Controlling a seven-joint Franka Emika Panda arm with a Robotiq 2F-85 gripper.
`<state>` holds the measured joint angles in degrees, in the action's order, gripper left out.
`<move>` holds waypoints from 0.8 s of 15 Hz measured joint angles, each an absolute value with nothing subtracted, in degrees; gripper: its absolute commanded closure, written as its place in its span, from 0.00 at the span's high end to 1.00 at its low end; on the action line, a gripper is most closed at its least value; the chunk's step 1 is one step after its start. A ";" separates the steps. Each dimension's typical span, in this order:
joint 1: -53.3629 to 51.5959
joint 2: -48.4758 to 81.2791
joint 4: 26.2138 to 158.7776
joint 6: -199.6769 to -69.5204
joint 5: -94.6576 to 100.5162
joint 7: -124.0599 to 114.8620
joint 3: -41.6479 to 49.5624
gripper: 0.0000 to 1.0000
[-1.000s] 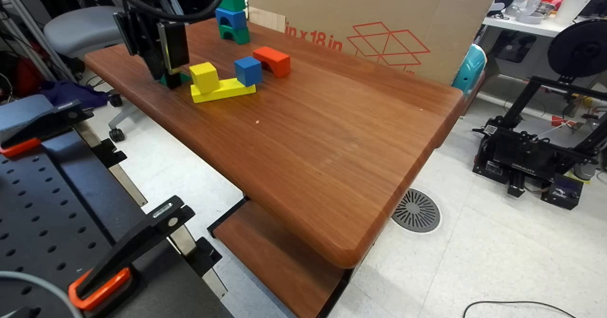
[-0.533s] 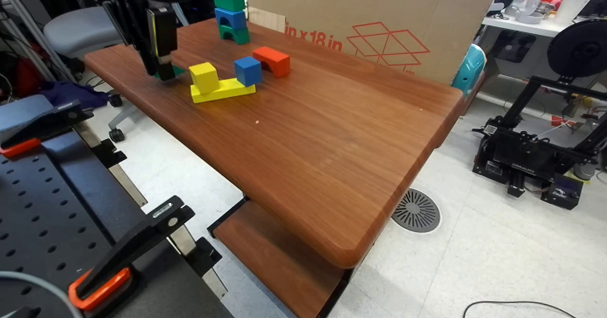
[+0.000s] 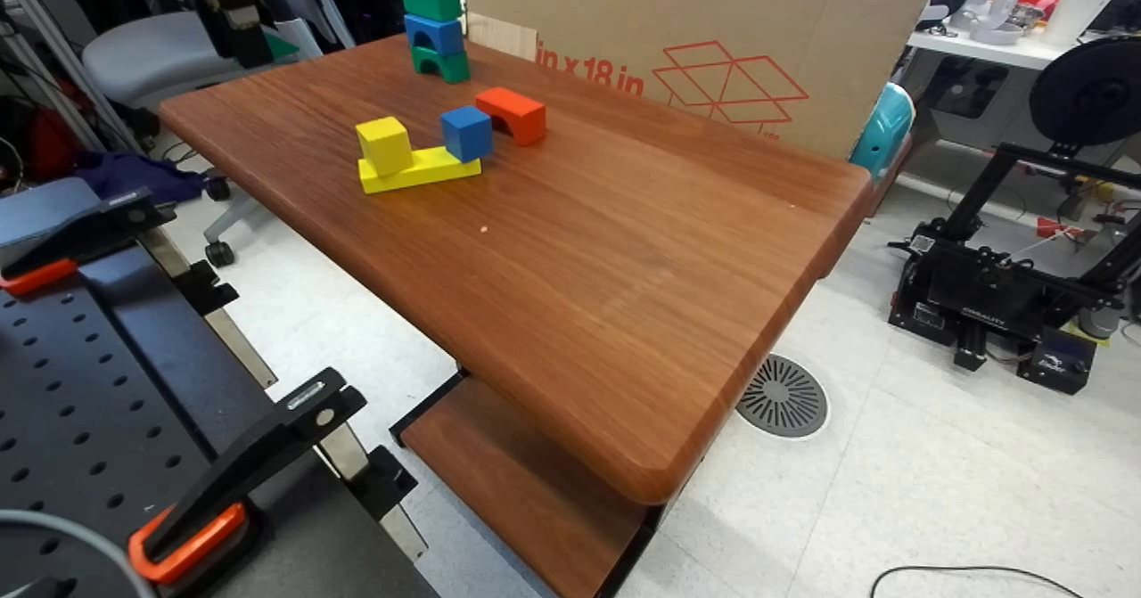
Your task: Put the green block on top of the yellow blocks
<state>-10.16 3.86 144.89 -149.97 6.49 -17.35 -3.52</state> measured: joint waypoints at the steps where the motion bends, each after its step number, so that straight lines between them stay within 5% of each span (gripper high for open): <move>1: -9.56 2.46 145.60 -149.96 5.26 -17.22 -3.49 0.09; 12: -2.15 -0.35 145.99 -149.64 -3.88 -13.13 -1.07 0.09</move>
<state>-2.15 -0.35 145.99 -149.64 -3.88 -13.13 -1.07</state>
